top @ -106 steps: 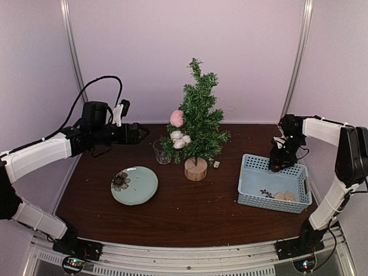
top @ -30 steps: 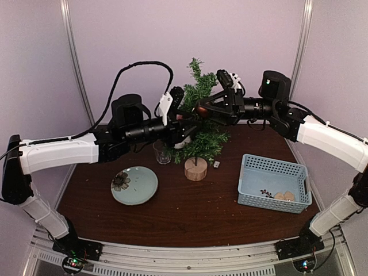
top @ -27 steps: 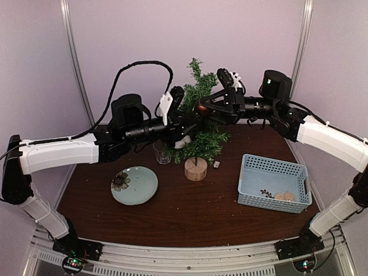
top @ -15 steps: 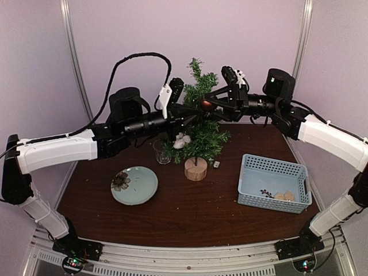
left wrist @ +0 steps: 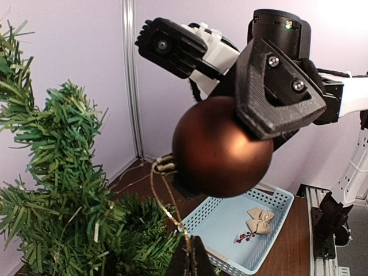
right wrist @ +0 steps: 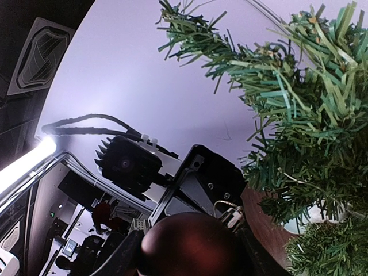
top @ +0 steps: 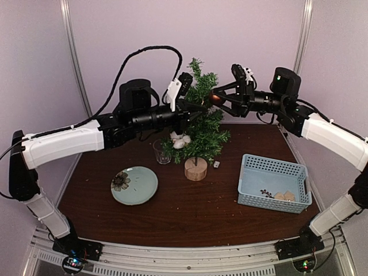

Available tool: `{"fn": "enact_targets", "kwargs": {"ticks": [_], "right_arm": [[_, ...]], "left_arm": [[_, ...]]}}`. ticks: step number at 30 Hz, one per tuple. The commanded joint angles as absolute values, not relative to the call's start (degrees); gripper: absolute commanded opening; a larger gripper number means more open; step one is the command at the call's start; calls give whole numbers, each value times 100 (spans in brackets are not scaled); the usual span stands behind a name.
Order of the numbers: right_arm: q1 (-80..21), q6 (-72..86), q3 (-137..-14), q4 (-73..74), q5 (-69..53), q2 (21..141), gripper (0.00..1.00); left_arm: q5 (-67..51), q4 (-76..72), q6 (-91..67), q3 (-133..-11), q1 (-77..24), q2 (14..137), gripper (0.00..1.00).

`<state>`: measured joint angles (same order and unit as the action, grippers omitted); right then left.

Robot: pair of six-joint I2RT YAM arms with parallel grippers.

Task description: Decorate the small christmas tree

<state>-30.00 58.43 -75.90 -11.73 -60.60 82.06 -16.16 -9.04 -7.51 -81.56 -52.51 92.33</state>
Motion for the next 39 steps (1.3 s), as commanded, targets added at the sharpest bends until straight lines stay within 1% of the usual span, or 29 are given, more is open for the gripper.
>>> {"fn": "enact_targets", "kwargs": {"ticks": [1,22,39], "right_arm": [[-2963,5773,-7584,-1089,-6052,8060,29],[-2996,5583,-8258,-819,-5954,8578,29],[-3076,5494,-8487,-828,-6153,8658,29]], "left_arm": [[-1432,-724,-945,-8426,-5273,9324,0],[-842,-495,-960,-8460,-5260,9195,0],[-955,-627,-868,-8546,-5260,9084,0]]}}
